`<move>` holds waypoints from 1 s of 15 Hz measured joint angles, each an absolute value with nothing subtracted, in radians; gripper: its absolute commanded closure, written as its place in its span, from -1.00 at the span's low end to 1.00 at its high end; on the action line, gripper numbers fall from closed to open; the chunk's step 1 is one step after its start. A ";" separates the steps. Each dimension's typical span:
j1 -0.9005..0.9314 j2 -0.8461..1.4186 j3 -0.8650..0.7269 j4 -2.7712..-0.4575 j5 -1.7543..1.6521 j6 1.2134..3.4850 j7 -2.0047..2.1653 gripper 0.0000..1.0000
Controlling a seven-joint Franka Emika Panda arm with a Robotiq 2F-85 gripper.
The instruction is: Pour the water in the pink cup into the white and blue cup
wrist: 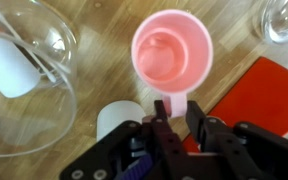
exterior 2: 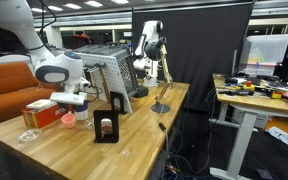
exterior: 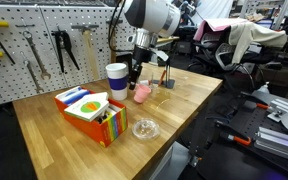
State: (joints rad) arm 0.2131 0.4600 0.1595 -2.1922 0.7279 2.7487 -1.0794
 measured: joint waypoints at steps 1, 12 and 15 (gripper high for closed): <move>0.209 0.460 0.164 -2.188 0.724 2.748 -1.072 0.18; 0.200 0.476 0.172 -2.179 0.722 2.752 -1.065 0.17; 0.200 0.476 0.172 -2.179 0.722 2.752 -1.065 0.17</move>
